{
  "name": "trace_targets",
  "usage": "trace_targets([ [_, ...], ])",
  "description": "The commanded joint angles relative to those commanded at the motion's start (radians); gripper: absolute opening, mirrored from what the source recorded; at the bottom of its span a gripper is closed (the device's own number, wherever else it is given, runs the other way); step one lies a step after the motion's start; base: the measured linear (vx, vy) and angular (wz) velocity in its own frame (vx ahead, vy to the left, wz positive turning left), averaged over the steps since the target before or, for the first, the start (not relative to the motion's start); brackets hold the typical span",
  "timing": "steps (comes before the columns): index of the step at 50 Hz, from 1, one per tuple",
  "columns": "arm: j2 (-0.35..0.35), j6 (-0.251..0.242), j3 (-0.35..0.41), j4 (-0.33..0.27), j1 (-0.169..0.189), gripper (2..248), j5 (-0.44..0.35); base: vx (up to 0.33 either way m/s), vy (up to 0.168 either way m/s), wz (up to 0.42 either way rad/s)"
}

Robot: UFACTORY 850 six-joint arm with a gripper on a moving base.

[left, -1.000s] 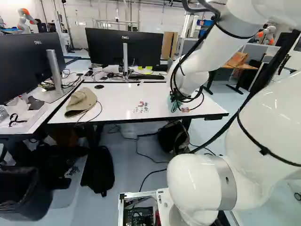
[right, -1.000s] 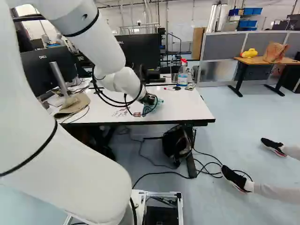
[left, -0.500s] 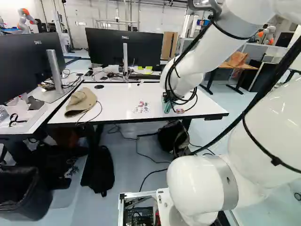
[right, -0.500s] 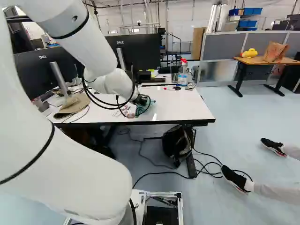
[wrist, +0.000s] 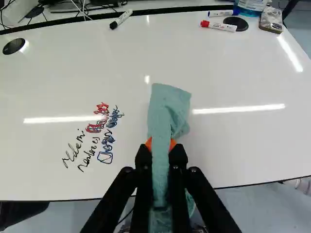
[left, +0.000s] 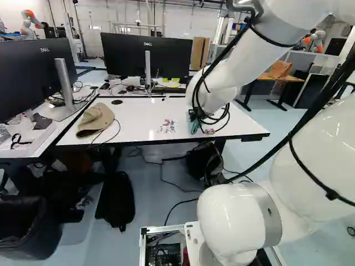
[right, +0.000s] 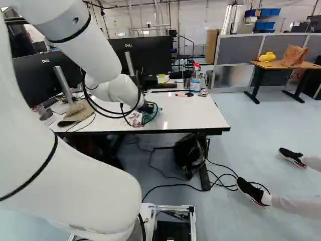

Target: Clean the table with the green towel

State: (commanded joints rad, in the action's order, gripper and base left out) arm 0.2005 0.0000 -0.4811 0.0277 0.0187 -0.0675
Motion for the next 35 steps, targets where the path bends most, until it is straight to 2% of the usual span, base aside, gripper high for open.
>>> trace_targets([
  [18,-0.002,0.000,-0.014,0.000,-0.006,42,0.000,0.000,0.000,0.000],
  [35,-0.009,0.000,-0.062,0.000,-0.056,42,0.000,0.000,0.000,0.000],
])
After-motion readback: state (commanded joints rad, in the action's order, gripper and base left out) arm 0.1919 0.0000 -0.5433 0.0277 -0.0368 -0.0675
